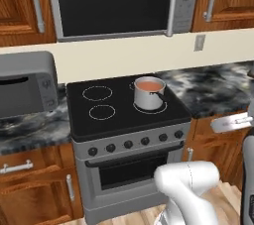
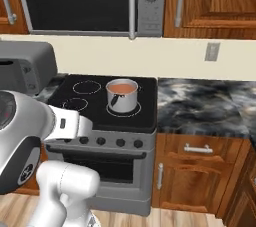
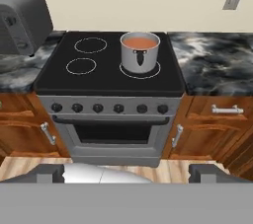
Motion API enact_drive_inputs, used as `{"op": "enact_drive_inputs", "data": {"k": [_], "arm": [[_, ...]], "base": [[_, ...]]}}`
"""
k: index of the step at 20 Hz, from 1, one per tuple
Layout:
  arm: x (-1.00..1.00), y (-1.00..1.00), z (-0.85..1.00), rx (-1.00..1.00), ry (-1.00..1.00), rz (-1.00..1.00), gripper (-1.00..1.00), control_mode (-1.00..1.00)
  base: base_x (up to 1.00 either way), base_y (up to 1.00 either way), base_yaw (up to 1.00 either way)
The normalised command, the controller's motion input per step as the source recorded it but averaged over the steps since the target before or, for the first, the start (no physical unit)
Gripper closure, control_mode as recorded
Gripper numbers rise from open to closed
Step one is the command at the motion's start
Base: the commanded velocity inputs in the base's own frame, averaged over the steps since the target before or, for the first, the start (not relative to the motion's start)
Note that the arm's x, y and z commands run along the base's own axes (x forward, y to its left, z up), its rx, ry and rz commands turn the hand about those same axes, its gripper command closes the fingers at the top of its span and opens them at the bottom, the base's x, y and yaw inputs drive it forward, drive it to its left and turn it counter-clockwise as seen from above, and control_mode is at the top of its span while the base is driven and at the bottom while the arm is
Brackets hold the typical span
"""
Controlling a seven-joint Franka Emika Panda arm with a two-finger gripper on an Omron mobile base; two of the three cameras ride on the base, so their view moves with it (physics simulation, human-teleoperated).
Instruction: Retrieve the steak from the fridge and place it on the saucepan with marinade on the stove.
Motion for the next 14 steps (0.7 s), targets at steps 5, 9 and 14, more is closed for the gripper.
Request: {"op": "enact_drive_inputs", "data": {"k": [5, 9, 14], "arm": [[0.0, 0.0, 0.0, 0.0, 0.0, 0.0, -1.0, 1.0], [0.0, 0.0, 0.0, 0.0, 0.0, 0.0, -1.0, 1.0], [0.0, 0.0, 0.0, 0.0, 0.0, 0.0, -1.0, 1.0]], "base": [[-0.61, -0.26, -0.29], [-0.48, -0.19, -0.32], [-0.5, -0.14, -0.31]]}}
